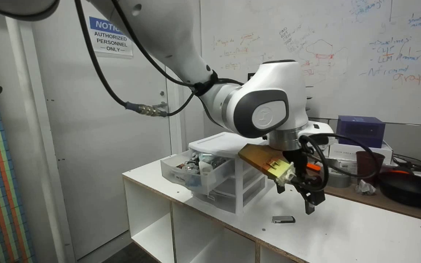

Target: Put the object to the right inside the drawer

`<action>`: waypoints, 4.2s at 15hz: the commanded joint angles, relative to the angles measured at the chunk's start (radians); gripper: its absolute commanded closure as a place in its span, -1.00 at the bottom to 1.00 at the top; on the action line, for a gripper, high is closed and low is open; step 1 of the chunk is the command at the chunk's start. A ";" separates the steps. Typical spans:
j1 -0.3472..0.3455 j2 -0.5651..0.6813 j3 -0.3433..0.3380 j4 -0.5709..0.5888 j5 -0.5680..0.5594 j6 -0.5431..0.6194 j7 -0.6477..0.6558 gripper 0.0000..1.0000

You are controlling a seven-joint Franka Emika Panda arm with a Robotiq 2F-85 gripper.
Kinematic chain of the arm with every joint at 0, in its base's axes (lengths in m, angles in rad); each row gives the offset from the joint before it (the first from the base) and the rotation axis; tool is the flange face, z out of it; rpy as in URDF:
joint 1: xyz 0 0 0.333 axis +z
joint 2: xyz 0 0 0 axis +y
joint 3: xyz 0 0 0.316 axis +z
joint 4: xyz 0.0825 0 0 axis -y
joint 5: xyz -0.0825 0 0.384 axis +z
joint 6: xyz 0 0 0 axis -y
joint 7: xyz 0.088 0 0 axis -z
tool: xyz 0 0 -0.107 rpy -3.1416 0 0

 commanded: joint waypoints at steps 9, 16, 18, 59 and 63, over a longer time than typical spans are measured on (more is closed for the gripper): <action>-0.102 0.073 0.125 0.098 0.154 -0.175 0.056 -1.00; -0.109 0.079 0.114 0.095 0.178 -0.205 0.051 0.15; -0.112 0.074 0.106 0.086 0.171 -0.209 0.052 0.46; 0.279 -0.890 0.055 -0.844 0.036 -0.066 -0.553 0.88; 0.261 -0.848 0.048 -0.828 -0.004 0.045 -0.509 0.88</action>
